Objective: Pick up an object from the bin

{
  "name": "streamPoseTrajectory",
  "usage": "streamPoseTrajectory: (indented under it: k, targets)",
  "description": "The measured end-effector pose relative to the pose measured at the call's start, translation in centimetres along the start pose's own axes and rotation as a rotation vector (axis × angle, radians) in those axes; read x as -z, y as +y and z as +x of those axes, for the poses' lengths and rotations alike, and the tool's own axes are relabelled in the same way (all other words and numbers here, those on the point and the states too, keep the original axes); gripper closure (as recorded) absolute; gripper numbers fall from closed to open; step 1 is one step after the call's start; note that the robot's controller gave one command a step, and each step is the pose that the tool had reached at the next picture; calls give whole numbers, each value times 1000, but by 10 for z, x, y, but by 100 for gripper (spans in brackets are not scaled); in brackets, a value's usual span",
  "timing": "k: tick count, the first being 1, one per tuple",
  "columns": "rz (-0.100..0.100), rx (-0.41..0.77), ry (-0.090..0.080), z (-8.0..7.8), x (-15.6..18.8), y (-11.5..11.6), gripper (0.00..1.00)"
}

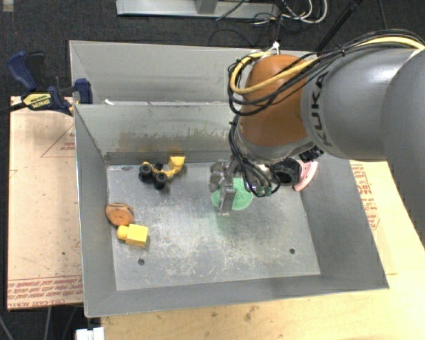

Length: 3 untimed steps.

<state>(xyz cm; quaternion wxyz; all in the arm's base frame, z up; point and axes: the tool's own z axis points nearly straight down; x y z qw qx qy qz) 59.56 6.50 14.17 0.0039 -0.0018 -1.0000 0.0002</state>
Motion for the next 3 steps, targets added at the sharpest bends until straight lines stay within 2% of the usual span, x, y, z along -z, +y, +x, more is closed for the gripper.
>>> streamPoseTrajectory:
  k: [1, 2, 3]
  targets:
    - [-1, 279, -9, 30, 2, 15, 100]
    - [-1, 278, -9, 30, 2, 15, 100]
    - [-2, 285, -6, 6, 46, -13, 100]
